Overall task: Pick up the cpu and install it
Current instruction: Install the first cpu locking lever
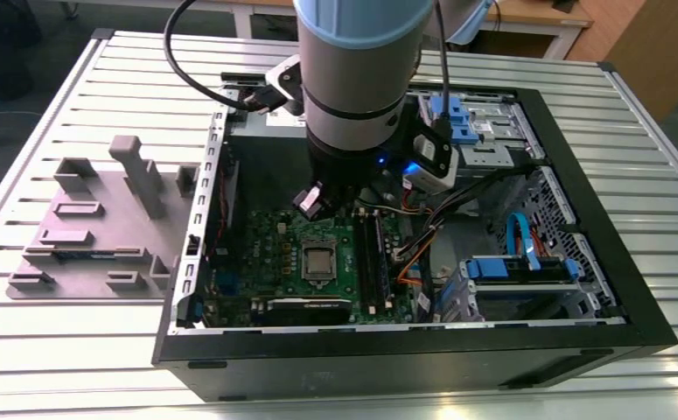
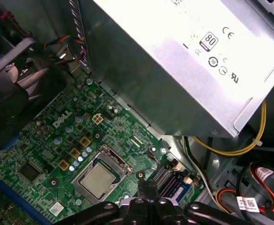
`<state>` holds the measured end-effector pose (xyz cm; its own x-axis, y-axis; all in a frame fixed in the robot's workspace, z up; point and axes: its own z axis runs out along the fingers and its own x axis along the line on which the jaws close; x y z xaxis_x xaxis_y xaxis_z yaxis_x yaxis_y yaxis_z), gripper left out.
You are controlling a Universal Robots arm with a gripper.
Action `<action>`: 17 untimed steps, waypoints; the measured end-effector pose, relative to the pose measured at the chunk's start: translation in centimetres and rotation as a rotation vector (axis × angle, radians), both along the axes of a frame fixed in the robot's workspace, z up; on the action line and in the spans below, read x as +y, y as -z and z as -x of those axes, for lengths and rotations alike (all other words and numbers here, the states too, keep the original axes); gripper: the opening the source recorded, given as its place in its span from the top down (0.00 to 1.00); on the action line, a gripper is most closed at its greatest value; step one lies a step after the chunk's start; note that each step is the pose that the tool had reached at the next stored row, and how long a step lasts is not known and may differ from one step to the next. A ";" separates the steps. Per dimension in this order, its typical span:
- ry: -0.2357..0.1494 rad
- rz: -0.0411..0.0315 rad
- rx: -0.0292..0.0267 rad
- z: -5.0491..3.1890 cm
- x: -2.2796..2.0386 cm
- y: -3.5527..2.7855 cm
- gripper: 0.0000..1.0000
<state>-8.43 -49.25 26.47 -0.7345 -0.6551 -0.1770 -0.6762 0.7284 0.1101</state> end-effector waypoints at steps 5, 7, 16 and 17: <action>0.000 0.0002 0.0022 -0.06 0.07 0.00 0.89; 0.000 0.0003 0.0022 -0.10 0.31 0.02 0.89; 0.000 0.0000 0.0022 -0.79 1.29 0.31 0.89; 0.000 0.0000 0.0022 -0.91 1.40 0.37 0.89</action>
